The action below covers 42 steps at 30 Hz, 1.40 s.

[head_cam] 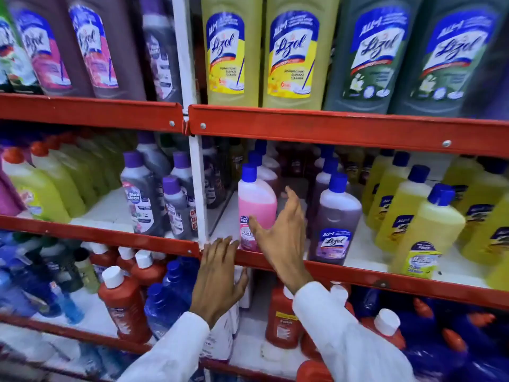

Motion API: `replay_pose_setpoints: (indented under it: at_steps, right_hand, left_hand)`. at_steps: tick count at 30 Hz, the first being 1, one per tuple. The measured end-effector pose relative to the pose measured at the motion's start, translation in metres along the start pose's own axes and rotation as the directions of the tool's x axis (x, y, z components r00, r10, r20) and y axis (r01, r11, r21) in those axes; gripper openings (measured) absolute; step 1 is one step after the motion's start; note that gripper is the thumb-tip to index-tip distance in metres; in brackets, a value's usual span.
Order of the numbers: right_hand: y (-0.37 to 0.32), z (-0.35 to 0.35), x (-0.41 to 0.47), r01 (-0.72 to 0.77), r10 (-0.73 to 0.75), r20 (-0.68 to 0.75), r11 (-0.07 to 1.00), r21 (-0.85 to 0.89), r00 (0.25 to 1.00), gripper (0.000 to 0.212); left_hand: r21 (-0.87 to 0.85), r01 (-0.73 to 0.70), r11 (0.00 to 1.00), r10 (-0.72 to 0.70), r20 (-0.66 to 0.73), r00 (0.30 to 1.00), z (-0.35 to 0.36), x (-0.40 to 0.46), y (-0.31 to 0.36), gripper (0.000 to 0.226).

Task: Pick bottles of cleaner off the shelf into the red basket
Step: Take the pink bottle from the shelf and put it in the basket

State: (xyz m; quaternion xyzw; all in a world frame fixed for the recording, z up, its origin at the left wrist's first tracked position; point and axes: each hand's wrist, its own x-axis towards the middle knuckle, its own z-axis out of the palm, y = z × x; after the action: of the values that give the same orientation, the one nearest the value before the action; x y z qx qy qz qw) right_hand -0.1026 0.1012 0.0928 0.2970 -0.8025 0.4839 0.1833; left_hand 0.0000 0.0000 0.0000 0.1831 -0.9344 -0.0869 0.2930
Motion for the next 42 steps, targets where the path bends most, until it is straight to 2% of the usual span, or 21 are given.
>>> replay_pose_setpoints:
  at_steps: [3, 7, 11, 15, 17, 18, 19, 20, 21, 22, 23, 27, 29, 31, 33, 34, 36, 38, 42]
  right_hand:
    - [-0.013, 0.029, 0.002, -0.149, 0.153, -0.043, 0.985, 0.09, 0.987, 0.105]
    - [-0.014, 0.047, 0.009, -0.199, 0.224, -0.076, 0.95, 0.242, 0.972, 0.095]
    - [-0.014, 0.035, 0.011, -0.138, 0.204, -0.154, 0.924, 0.356, 0.967, 0.09]
    - [-0.023, -0.007, 0.014, 0.019, 0.113, -0.234, 0.867, 0.498, 0.966, 0.083]
    - [-0.021, -0.027, 0.02, 0.04, 0.091, -0.154, 0.729, 0.683, 0.984, 0.076]
    - [-0.018, -0.036, 0.023, 0.004, 0.079, -0.062, 0.583, 0.812, 0.995, 0.073]
    - [-0.016, -0.043, 0.023, -0.086, 0.039, 0.076, 0.371, 0.925, 0.996, 0.072]
    - [-0.015, -0.05, 0.024, -0.206, -0.049, 0.217, 0.163, 0.965, 0.975, 0.074]
    - [-0.016, -0.057, 0.023, -0.308, -0.154, 0.306, 0.008, 0.951, 0.939, 0.074]
    - [-0.017, -0.064, 0.023, -0.365, -0.238, 0.341, -0.065, 0.929, 0.91, 0.071]
    - [-0.018, -0.07, 0.023, -0.39, -0.297, 0.348, -0.094, 0.916, 0.889, 0.068]
    - [-0.019, -0.089, 0.023, -0.42, -0.389, 0.357, -0.088, 0.903, 0.849, 0.069]
    - [-0.016, -0.094, 0.02, -0.36, -0.315, 0.335, -0.025, 0.933, 0.888, 0.07]
    - [-0.015, -0.101, 0.013, -0.208, -0.16, 0.244, 0.213, 0.955, 0.956, 0.067]
    - [-0.019, -0.106, 0.004, -0.057, -0.058, 0.096, 0.479, 0.876, 0.994, 0.073]
    - [-0.021, -0.108, 0.001, 0.002, -0.043, 0.027, 0.568, 0.823, 0.999, 0.079]
    - [-0.022, -0.111, -0.006, 0.052, -0.032, -0.042, 0.656, 0.753, 0.999, 0.087]
    - [-0.019, -0.116, -0.012, 0.042, -0.013, -0.047, 0.693, 0.72, 0.999, 0.088]
    - [0.001, -0.135, -0.027, -0.001, 0.01, -0.012, 0.784, 0.621, 1.0, 0.085]
  left_hand:
    - [0.008, -0.002, 1.0, 0.002, 0.023, 1.0, 0.013, 0.0, -0.008, 0.058]
    - [-0.041, -0.005, 0.999, 0.006, 0.029, 1.0, 0.015, 0.001, -0.01, 0.055]
    - [-0.034, -0.041, 0.999, 0.041, 0.023, 0.999, 0.016, 0.0, -0.013, 0.056]
    - [-0.05, -0.04, 0.998, 0.042, 0.021, 0.999, 0.021, 0.005, -0.01, 0.054]
    - [-0.051, -0.05, 0.997, 0.051, 0.034, 0.998, 0.022, 0.009, -0.007, 0.053]
    - [-0.053, -0.058, 0.997, 0.06, 0.036, 0.998, 0.023, 0.01, -0.005, 0.052]
    - [-0.06, -0.065, 0.996, 0.067, 0.032, 0.997, 0.025, 0.01, -0.004, 0.05]
    - [-0.072, -0.071, 0.995, 0.073, 0.024, 0.997, 0.027, 0.01, -0.004, 0.049]
    - [-0.081, -0.066, 0.994, 0.069, 0.032, 0.997, 0.028, 0.01, -0.005, 0.049]
    - [-0.084, -0.055, 0.995, 0.059, 0.048, 0.997, 0.03, 0.011, -0.006, 0.05]
    - [-0.081, -0.043, 0.996, 0.049, 0.069, 0.996, 0.031, 0.012, -0.007, 0.05]
    - [-0.075, -0.022, 0.997, 0.028, 0.085, 0.996, 0.032, 0.013, -0.006, 0.048]
    - [-0.079, -0.025, 0.997, 0.03, 0.056, 0.998, 0.03, 0.013, -0.003, 0.044]
    - [-0.083, -0.024, 0.996, 0.027, 0.035, 0.999, 0.029, 0.014, -0.001, 0.041]
    - [-0.086, -0.013, 0.996, 0.015, 0.026, 1.0, 0.028, 0.014, 0.001, 0.04]
    - [-0.086, -0.013, 0.996, 0.015, 0.024, 1.0, 0.027, 0.014, 0.002, 0.04]
    - [-0.073, -0.022, 0.997, 0.023, 0.024, 0.999, 0.024, 0.014, 0.004, 0.041]
    - [-0.093, -0.01, 0.996, 0.015, 0.053, 0.998, 0.018, 0.014, 0.006, 0.047]
    - [-0.276, 0.011, 0.961, 0.027, 0.132, 0.991, -0.009, 0.003, 0.026, 0.073]
